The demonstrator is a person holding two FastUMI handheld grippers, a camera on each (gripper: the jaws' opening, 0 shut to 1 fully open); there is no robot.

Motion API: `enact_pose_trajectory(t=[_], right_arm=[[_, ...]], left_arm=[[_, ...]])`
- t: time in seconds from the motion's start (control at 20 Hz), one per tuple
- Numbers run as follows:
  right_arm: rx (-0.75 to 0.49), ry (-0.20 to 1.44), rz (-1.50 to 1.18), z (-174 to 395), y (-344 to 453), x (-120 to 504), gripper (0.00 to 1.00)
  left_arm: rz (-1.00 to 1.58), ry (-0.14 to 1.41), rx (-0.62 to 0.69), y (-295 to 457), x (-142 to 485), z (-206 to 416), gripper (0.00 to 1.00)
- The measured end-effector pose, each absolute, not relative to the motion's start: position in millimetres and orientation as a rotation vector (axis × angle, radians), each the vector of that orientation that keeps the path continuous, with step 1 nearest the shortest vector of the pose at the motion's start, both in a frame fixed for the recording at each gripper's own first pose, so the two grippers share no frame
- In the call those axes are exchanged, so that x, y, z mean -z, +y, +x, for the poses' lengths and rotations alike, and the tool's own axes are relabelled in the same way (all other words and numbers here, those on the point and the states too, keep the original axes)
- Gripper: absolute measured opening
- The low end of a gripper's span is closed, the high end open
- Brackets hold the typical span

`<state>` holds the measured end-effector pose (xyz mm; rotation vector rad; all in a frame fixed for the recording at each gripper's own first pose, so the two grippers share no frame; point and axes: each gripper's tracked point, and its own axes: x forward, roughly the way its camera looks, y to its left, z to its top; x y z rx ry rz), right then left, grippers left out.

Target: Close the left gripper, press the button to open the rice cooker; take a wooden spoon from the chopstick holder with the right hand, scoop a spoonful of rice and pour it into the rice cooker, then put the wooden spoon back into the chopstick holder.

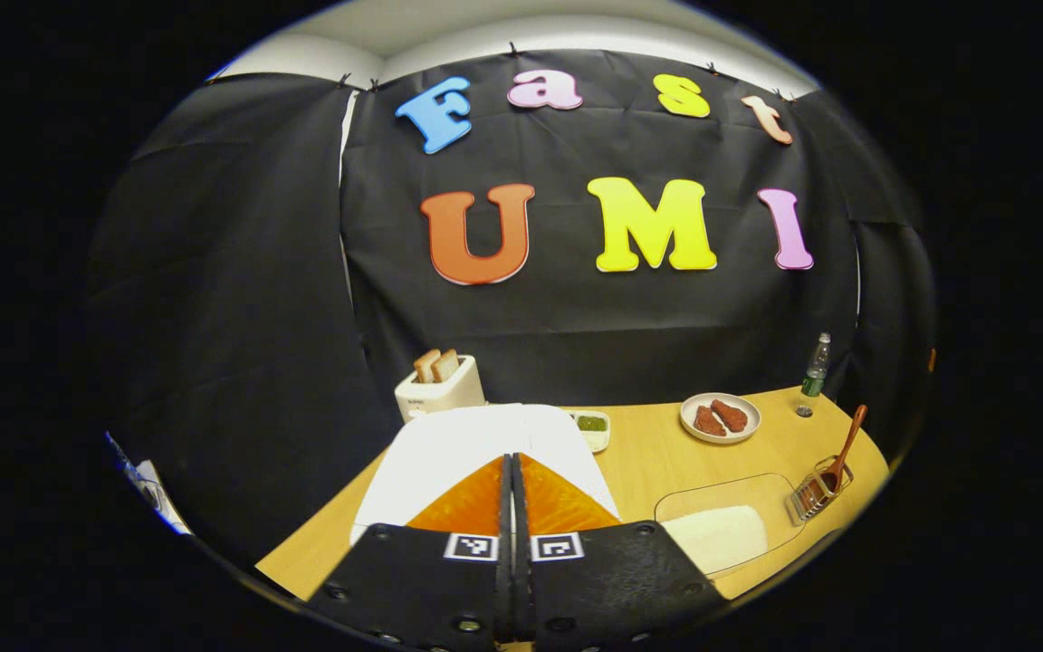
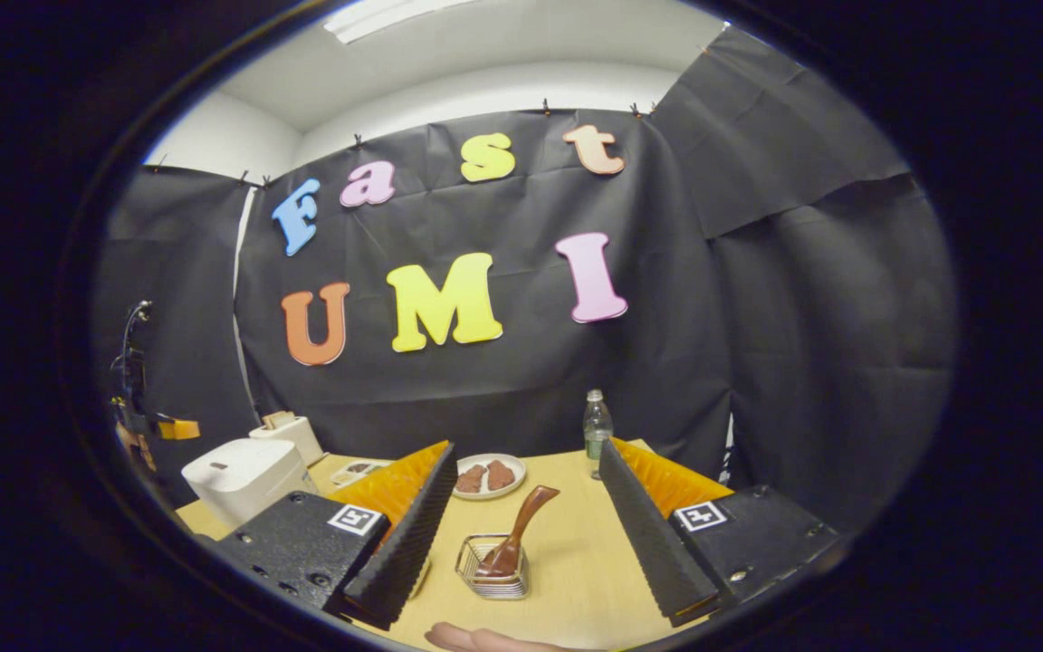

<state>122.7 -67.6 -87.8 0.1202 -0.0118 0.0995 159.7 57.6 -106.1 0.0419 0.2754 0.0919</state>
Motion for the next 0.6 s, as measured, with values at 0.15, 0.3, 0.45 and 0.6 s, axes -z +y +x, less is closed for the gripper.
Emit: enact_pose_trajectory(t=[0.15,0.3,0.45,0.6], right_arm=[[-0.099,-0.013,0.093,121.9,-68.6,92.3,1.00],[-0.089,-0.005,0.066,121.5,-70.8,96.8,1.00],[-0.083,0.007,0.056,119.4,-71.2,101.8,1.00],[-0.077,0.010,0.051,115.3,-71.8,103.2,1.00]], left_arm=[[0.031,0.339,-0.103,71.6,127.4,176.7,0.00],[0.021,0.387,-0.121,82.6,146.7,185.6,0.00],[0.018,0.419,-0.128,88.2,162.6,192.9,0.00],[0.013,0.436,-0.115,86.6,172.9,188.8,0.00]])
